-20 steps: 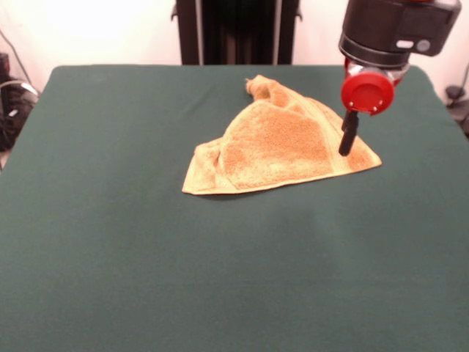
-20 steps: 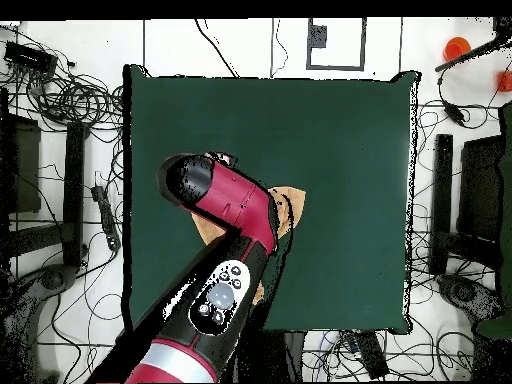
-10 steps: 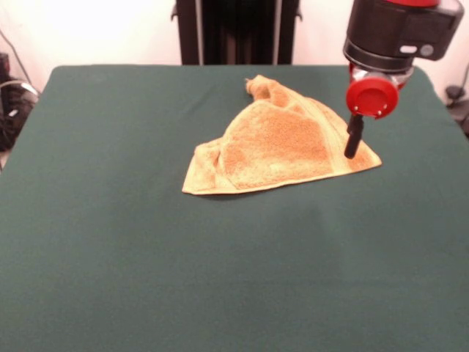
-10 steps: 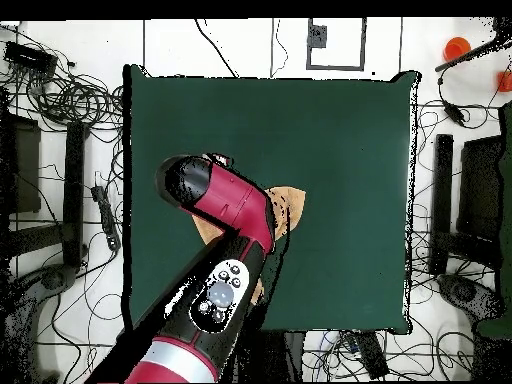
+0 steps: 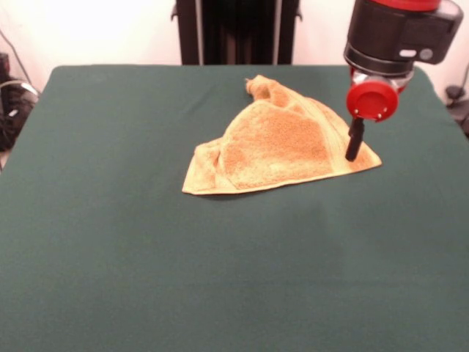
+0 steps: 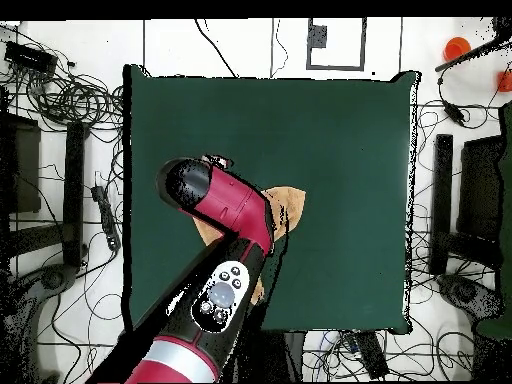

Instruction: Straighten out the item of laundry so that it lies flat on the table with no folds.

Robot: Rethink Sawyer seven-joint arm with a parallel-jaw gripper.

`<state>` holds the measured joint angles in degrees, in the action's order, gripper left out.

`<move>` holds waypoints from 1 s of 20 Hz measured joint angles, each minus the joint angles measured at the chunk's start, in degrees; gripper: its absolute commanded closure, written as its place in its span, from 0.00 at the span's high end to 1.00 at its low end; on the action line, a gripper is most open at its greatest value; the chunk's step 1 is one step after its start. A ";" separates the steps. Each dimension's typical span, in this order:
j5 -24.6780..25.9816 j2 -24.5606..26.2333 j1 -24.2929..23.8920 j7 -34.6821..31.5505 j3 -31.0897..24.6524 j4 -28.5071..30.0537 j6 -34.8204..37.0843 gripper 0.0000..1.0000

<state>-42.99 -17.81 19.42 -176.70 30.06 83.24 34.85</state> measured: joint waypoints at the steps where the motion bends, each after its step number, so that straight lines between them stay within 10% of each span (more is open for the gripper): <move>1: -0.07 -0.01 0.00 0.00 -0.09 0.22 -0.33 1.00; 20: -0.18 -0.02 0.01 0.00 -2.61 3.30 -3.01 1.00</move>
<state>-43.17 -17.83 19.42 -176.70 27.45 86.54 31.84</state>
